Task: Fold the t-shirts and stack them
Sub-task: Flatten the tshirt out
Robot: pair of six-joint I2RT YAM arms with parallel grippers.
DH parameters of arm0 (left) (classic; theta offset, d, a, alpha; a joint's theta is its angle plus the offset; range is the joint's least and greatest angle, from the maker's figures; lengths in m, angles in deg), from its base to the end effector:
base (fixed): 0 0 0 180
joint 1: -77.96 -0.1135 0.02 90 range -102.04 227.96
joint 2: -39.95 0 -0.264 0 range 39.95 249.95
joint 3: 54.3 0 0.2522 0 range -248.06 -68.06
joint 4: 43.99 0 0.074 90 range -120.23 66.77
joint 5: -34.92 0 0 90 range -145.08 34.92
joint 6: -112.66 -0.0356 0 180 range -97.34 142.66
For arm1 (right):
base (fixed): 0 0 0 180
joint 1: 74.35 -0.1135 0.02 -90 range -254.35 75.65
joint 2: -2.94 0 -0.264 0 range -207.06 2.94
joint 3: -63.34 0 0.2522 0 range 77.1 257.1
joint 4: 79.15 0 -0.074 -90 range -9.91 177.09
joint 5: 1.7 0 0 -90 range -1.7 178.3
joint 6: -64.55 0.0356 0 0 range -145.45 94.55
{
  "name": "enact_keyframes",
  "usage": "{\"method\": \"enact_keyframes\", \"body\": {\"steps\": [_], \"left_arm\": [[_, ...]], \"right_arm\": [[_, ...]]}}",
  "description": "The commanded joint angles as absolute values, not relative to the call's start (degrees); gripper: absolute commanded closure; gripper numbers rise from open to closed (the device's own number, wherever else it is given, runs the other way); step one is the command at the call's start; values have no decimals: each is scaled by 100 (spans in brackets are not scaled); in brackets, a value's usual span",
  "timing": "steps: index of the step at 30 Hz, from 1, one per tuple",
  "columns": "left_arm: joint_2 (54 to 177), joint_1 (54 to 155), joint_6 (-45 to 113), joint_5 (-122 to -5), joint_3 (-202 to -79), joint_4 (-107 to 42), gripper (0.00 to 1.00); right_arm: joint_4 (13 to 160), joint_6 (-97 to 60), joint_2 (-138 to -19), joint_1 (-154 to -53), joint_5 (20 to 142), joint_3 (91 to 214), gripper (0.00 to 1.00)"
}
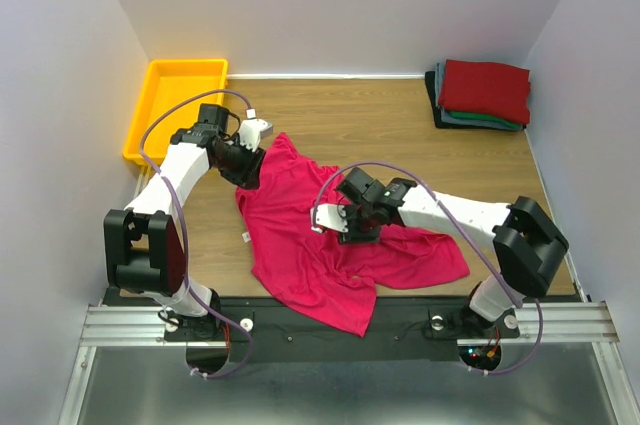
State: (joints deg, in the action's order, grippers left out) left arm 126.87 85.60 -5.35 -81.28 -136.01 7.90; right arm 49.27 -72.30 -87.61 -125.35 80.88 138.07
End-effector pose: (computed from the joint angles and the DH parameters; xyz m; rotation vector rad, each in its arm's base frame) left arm 0.3096 -0.0574 0.2653 0.9167 2.2971 -0.4363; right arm 0.1897 0.2416 0.2078 -2.0931 1.7772 0.1978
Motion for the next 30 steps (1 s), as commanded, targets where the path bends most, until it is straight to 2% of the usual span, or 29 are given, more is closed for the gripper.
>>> {"method": "enact_keyframes", "body": {"steps": [1,10,16,20,21,24,27,28,30], "left_arm": [[12442,8525,-581,-8145,-13556,809,49],[12485,8525,-599,-8136,-13592,800,49],[12573,8525,-590,-8162,-13679,791,49],[12626,8525,-617,-8180,-13715,792,48],[12670,8525,-634,-8171,-13732,783,48],[12696,8525,-634,-8198,-13785,783,49],[12749,8525,-652,-8215,-13829,791,49],[12758,8525,-660,-8215,-13838,783,48],[12784,8525,-669,-8215,-13847,783,48]], "right_arm": [[5387,-7414,-8917,-12620,8303,13766,48],[5413,-7607,-8891,-12620,8460,13512,51],[5396,-7634,-8698,-12629,8592,13502,69],[5369,-7467,-8601,-12629,8645,13669,73],[5361,-7467,-8592,-12620,8645,13687,80],[5325,-7432,-8601,-12620,8637,13783,89],[5194,-7292,-8627,-12620,8619,13950,88],[5150,-7274,-8645,-12629,8619,13977,82],[5106,-7265,-8671,-12620,8610,13977,80]]}}
